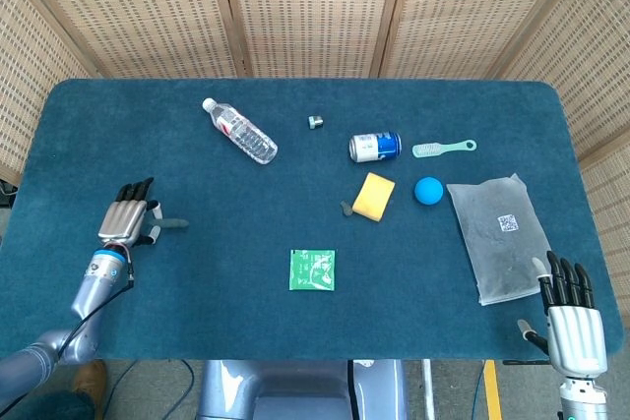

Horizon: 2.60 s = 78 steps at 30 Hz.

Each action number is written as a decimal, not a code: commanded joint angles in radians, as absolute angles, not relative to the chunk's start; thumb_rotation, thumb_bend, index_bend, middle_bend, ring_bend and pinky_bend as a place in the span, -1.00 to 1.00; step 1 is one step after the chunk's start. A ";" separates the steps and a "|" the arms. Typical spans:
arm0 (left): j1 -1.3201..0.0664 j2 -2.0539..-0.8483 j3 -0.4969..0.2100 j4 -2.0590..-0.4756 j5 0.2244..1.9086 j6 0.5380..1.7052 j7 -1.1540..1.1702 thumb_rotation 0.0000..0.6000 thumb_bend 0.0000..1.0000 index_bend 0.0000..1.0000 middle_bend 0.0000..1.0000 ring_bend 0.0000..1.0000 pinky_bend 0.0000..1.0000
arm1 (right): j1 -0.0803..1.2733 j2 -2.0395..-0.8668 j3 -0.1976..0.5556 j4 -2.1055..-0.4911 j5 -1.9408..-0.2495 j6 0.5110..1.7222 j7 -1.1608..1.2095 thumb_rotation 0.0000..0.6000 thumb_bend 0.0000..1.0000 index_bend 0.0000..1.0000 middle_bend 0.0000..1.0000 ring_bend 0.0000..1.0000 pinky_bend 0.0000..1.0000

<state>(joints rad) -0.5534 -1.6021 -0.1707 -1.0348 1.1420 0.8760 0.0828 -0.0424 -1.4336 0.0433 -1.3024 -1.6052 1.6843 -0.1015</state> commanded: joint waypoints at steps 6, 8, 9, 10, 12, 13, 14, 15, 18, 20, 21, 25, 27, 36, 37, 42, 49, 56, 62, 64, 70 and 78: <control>-0.532 -1.505 -0.167 -1.208 1.257 0.923 -0.114 1.00 -0.04 0.52 -1.00 -1.00 -1.00 | -0.033 -1.439 0.034 -1.299 -1.615 1.667 -0.095 1.00 -1.00 -1.00 -1.00 -1.00 -1.00; -0.532 -1.486 -0.161 -1.264 1.330 0.961 -0.201 1.00 -0.04 0.54 -1.00 -1.00 -1.00 | -0.017 -1.442 0.024 -1.294 -1.630 1.644 -0.070 1.00 -1.00 -1.00 -1.00 -1.00 -1.00; -0.534 -1.482 -0.158 -1.277 1.354 0.971 -0.229 1.00 -0.04 0.54 -1.00 -1.00 -1.00 | -0.009 -1.441 0.021 -1.293 -1.635 1.633 -0.059 1.00 -1.00 -1.00 -1.00 -1.00 -1.00; -0.537 -1.480 -0.155 -1.285 1.372 0.979 -0.252 1.00 -0.04 0.55 -1.00 -1.00 -1.00 | -0.003 -1.439 0.020 -1.293 -1.638 1.625 -0.051 1.00 -1.00 -1.00 -1.00 -1.00 -1.00; -0.544 -1.480 -0.152 -1.302 1.399 0.989 -0.286 1.00 -0.04 0.56 -1.00 -1.00 -1.00 | 0.013 -1.433 0.018 -1.296 -1.647 1.607 -0.038 1.00 -1.00 -0.98 -1.00 -1.00 -1.00; -0.549 -1.481 -0.152 -1.313 1.411 0.992 -0.306 1.00 -0.05 0.56 -1.00 -1.00 -1.00 | 0.024 -1.428 0.018 -1.300 -1.653 1.596 -0.031 1.00 -1.00 -0.96 -1.00 -1.00 -1.00; -0.557 -1.482 -0.151 -1.329 1.424 0.990 -0.331 1.00 -0.05 0.56 -1.00 -1.00 -1.00 | 0.038 -1.421 0.018 -1.306 -1.663 1.583 -0.024 1.00 -1.00 -0.93 -1.00 -1.00 -1.00; -0.565 -1.483 -0.151 -1.340 1.435 0.987 -0.354 1.00 -0.05 0.57 -1.00 -1.00 -1.00 | 0.050 -1.414 0.018 -1.314 -1.671 1.573 -0.018 1.00 -1.00 -0.91 -1.00 -1.00 -1.00; -0.589 -1.494 -0.152 -1.355 1.468 0.987 -0.425 1.00 -0.05 0.58 -1.00 -1.00 -1.00 | 0.085 -1.392 0.023 -1.340 -1.693 1.549 0.001 1.00 -1.00 -0.85 -1.00 -1.00 -1.00; -0.609 -1.508 -0.153 -1.357 1.493 0.986 -0.478 1.00 -0.05 0.60 -1.00 -1.00 -1.00 | 0.112 -1.377 0.032 -1.357 -1.707 1.536 0.014 1.00 -1.00 -0.81 -1.00 -1.00 -1.00; -0.615 -1.513 -0.153 -1.356 1.500 0.987 -0.493 1.00 -0.05 0.60 -1.00 -1.00 -1.00 | 0.120 -1.373 0.035 -1.361 -1.711 1.532 0.018 1.00 -1.00 -0.78 -1.00 -1.00 -1.00; -0.657 -1.549 -0.167 -1.353 1.513 0.974 -0.568 1.00 -0.04 0.61 -1.00 -1.00 -1.00 | 0.174 -1.349 0.054 -1.390 -1.738 1.513 0.070 1.00 -0.94 -0.65 -1.00 -1.00 -1.00; -0.678 -1.565 -0.176 -1.349 1.510 0.961 -0.579 1.00 -0.05 0.61 -1.00 -1.00 -1.00 | 0.200 -1.334 0.058 -1.407 -1.749 1.497 0.114 1.00 -0.88 -0.57 -1.00 -1.00 -1.00; -0.800 -1.685 -0.228 -1.349 1.486 0.888 -0.599 1.00 -0.04 0.62 -1.00 -1.00 -1.00 | 0.347 -1.296 0.109 -1.488 -1.779 1.417 0.294 1.00 -0.55 -0.29 -0.95 -1.00 -1.00; -0.811 -1.693 -0.233 -1.348 1.482 0.882 -0.600 1.00 -0.04 0.63 -1.00 -1.00 -1.00 | 0.357 -1.294 0.113 -1.502 -1.776 1.408 0.292 1.00 -0.52 -0.28 -0.95 -1.00 -1.00; -0.877 -1.759 -0.276 -1.322 1.443 0.848 -0.591 1.00 -0.04 0.63 -1.00 -1.00 -1.00 | 0.425 -1.284 0.146 -1.595 -1.755 1.338 0.247 1.00 -0.43 -0.21 -0.93 -1.00 -1.00; -0.930 -1.815 -0.298 -1.280 1.400 0.820 -0.560 1.00 -0.04 0.63 -1.00 -1.00 -1.00 | 0.484 -1.309 0.176 -1.613 -1.734 1.300 0.177 1.00 -0.33 -0.04 -0.87 -1.00 -1.00; -0.960 -1.839 -0.310 -1.261 1.379 0.807 -0.556 1.00 0.01 0.63 -1.00 -1.00 -1.00 | 0.517 -1.335 0.176 -1.603 -1.715 1.270 0.123 1.00 -0.26 -0.01 -0.86 -1.00 -1.00; -0.974 -1.838 -0.310 -1.261 1.365 0.800 -0.546 1.00 0.05 0.64 -1.00 -1.00 -1.00 | 0.537 -1.351 0.171 -1.588 -1.710 1.267 0.096 1.00 -0.26 0.04 -0.85 -1.00 -1.00; -0.977 -1.839 -0.307 -1.262 1.362 0.798 -0.542 1.00 0.05 0.64 -1.00 -1.00 -1.00 | 0.543 -1.353 0.171 -1.589 -1.710 1.267 0.089 1.00 -0.26 0.05 -0.84 -1.00 -1.00; -0.984 -1.845 -0.306 -1.264 1.350 0.799 -0.533 1.00 0.05 0.64 -1.00 -1.00 -1.00 | 0.558 -1.358 0.167 -1.600 -1.706 1.262 0.054 1.00 -0.24 0.09 -0.83 -1.00 -1.00; -1.000 -1.849 -0.308 -1.272 1.331 0.789 -0.499 1.00 0.05 0.64 -1.00 -1.00 -1.00 | 0.572 -1.366 0.161 -1.619 -1.694 1.256 0.012 1.00 -0.23 0.11 -0.83 -1.00 -1.00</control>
